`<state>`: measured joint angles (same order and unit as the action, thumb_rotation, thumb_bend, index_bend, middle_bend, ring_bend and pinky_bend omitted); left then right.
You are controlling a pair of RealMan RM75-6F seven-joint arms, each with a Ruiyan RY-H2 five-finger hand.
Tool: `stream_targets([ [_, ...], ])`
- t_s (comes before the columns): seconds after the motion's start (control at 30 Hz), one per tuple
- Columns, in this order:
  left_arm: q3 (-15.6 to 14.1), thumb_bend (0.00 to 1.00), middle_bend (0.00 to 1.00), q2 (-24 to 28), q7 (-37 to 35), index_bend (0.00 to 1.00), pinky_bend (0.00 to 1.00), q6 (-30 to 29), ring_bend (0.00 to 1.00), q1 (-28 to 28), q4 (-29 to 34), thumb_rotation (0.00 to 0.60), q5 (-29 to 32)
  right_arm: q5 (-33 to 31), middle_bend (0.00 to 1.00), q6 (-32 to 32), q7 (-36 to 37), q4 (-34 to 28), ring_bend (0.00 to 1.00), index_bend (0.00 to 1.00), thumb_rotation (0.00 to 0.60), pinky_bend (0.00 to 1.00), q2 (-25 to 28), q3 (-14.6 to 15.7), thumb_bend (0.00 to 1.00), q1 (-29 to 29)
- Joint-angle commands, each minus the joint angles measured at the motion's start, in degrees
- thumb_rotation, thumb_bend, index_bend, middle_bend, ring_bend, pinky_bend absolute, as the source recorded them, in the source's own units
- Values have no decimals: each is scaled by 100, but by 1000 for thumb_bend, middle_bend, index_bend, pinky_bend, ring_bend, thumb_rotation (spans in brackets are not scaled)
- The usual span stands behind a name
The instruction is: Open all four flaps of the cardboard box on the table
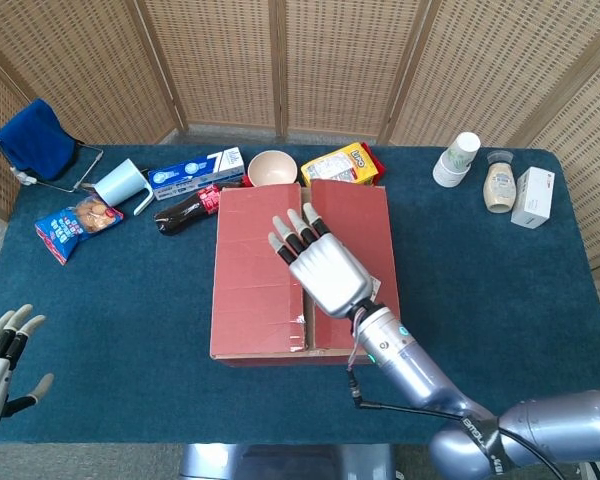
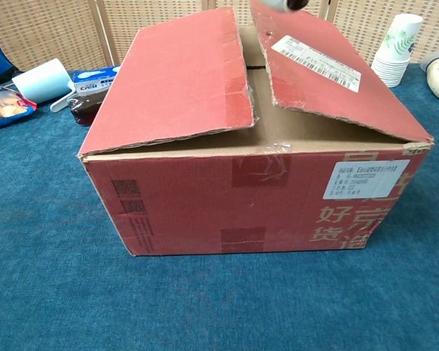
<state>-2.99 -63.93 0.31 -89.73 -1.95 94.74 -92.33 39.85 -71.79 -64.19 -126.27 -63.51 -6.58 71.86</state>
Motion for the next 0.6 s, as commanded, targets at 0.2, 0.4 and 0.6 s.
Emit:
stream_targets([
  [0.2,-9,198,0,-18,30,129,109,63,0,28,-4,600,2,110,0,60,120,-146,0,0,600,108,125,-15,560,-108],
  [0.4,1,198,0,-7,9,129,110,83,0,33,-5,600,43,-115,0,186,136,-129,0,0,600,109,-105,-186,435,45],
  [0.6,18,196,0,17,-47,129,109,94,0,36,-18,600,92,-513,0,130,48,-14,0,0,600,97,-540,-332,155,262],
])
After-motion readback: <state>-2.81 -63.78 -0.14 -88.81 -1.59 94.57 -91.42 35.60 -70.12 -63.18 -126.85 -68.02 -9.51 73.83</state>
